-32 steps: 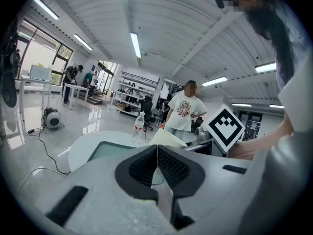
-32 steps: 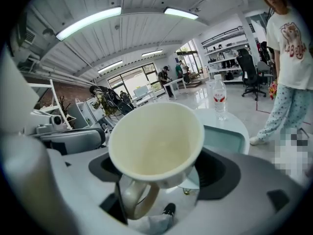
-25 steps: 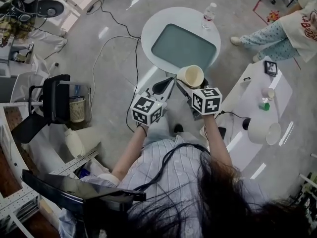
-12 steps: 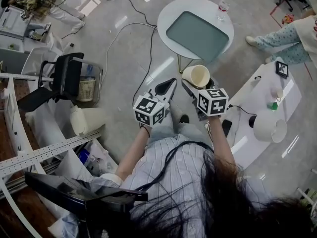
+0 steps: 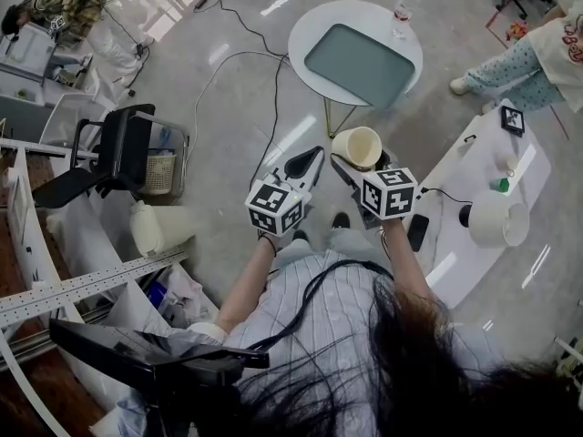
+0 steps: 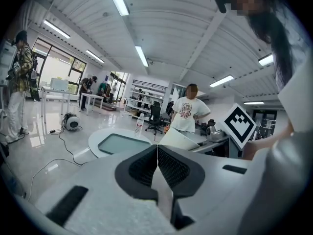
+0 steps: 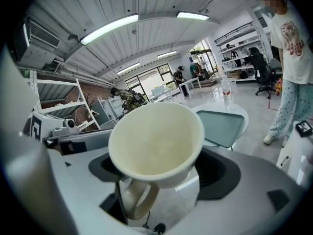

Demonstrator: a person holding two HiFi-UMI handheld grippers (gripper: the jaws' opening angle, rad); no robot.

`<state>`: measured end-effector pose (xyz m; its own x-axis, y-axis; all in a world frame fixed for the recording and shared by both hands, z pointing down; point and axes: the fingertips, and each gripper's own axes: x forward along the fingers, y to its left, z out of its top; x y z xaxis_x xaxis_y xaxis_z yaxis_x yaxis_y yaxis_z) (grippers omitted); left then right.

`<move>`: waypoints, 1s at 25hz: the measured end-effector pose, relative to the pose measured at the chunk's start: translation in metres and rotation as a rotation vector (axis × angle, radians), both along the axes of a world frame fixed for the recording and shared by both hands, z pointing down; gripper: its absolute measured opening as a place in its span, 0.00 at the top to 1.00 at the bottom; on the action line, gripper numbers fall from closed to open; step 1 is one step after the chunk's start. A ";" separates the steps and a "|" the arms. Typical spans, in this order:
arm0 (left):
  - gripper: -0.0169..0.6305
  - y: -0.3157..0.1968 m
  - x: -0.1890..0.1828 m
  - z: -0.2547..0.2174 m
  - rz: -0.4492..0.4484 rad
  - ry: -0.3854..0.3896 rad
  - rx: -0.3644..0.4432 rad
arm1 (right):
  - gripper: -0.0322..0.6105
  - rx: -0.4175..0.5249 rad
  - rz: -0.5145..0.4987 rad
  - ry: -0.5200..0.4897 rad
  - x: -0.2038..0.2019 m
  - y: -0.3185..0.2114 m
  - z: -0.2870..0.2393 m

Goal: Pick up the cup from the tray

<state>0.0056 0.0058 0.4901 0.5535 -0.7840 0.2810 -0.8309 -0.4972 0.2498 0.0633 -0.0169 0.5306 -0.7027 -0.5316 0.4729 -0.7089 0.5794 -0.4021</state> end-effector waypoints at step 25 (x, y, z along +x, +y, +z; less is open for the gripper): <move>0.95 0.142 -0.087 0.001 0.069 0.050 0.018 | 0.32 -0.006 0.101 0.025 -0.063 0.185 -0.009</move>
